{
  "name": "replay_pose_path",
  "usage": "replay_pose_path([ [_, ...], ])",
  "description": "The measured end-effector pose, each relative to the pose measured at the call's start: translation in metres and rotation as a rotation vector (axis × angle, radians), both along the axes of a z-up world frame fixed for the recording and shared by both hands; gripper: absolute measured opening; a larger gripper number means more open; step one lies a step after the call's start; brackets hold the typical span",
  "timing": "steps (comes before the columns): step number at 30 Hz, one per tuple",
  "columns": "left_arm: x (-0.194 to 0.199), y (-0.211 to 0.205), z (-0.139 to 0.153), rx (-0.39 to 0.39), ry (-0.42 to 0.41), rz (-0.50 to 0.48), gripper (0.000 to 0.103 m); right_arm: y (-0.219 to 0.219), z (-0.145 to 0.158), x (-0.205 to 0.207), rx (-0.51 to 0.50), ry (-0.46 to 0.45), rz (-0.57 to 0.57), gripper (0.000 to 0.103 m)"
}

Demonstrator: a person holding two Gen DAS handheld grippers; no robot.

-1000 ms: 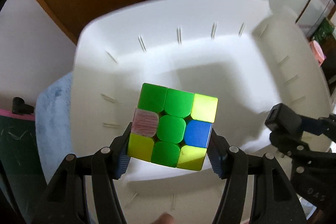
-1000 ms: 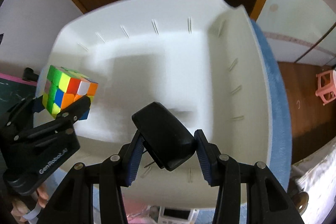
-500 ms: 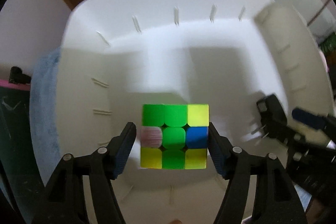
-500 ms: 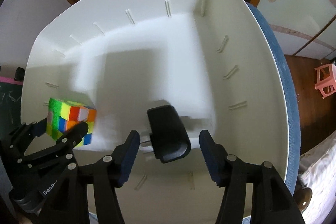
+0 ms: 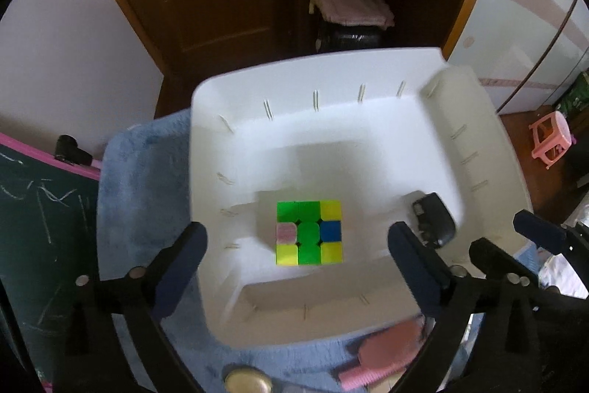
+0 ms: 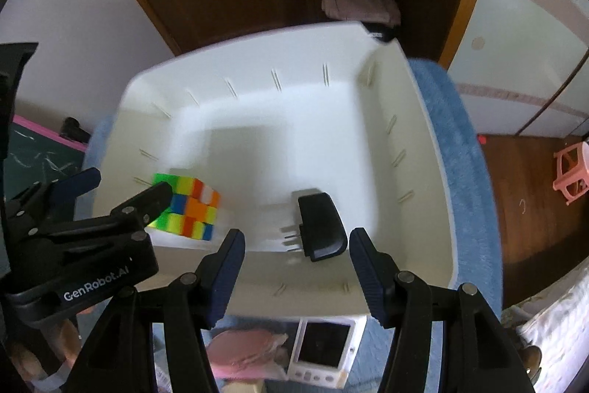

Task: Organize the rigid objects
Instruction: 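Open the left tool over the bin while the right tool releases the black plug, then withdraw both tools from the bin back over the table items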

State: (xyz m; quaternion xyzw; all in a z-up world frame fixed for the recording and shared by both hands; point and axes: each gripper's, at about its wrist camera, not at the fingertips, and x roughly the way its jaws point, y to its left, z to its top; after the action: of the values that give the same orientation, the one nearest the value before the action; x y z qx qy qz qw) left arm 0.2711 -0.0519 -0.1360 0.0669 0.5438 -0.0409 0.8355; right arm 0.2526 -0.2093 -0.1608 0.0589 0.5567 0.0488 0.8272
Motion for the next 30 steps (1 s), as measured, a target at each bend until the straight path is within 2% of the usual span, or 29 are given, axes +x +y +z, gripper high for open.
replay_pose_path([
  [4, -0.014, -0.003, 0.025, 0.008, -0.056, -0.015, 0.100, 0.000, 0.028, -0.019, 0.020, -0.055, 0.001, 0.061],
  [12, -0.075, -0.007, 0.069, -0.011, -0.137, 0.001, 0.101, -0.003, 0.080, -0.075, 0.031, -0.158, 0.016, 0.065],
  [16, -0.104, -0.011, 0.076, -0.020, -0.139, 0.012, 0.102, -0.008, 0.099, -0.107, 0.013, -0.221, 0.019, 0.072],
  [22, -0.150, -0.022, 0.084, -0.009, -0.191, 0.022, 0.102, -0.016, 0.117, -0.155, -0.002, -0.287, 0.045, 0.073],
  [30, -0.189, -0.026, 0.096, -0.055, -0.265, 0.080, 0.102, -0.026, 0.132, -0.214, -0.007, -0.380, 0.091, 0.075],
])
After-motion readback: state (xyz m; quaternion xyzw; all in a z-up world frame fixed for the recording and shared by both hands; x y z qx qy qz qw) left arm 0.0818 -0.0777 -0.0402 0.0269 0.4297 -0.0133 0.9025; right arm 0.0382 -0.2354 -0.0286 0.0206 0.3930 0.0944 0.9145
